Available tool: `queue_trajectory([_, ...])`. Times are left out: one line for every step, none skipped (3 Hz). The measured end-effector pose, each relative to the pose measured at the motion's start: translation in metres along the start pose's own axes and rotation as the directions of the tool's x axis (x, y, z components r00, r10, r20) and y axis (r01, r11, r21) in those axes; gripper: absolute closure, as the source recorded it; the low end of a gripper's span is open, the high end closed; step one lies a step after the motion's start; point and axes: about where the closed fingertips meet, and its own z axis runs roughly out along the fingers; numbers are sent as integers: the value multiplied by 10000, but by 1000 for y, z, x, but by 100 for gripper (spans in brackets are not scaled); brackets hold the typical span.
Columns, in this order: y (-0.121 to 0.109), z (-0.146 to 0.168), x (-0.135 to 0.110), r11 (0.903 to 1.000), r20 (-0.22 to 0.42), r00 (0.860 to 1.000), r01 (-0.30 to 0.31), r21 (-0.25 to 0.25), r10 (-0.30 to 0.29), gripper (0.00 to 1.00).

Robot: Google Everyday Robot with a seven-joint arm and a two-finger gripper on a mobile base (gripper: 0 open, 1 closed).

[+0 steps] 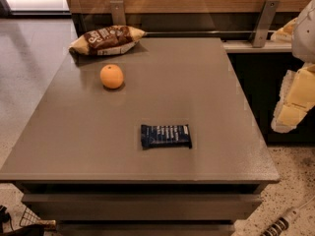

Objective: Move rxbar blueberry near brown chip bag

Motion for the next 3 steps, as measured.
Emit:
queue_trajectory([0,0,0,10000,1,10000,0,2,0,0])
queue_trajectory([2,14,-8,9999,812,9966,110,-72,-103,0])
queue_trajectory([6,47,-18,9993,2207,9752,245,-294,-174,0])
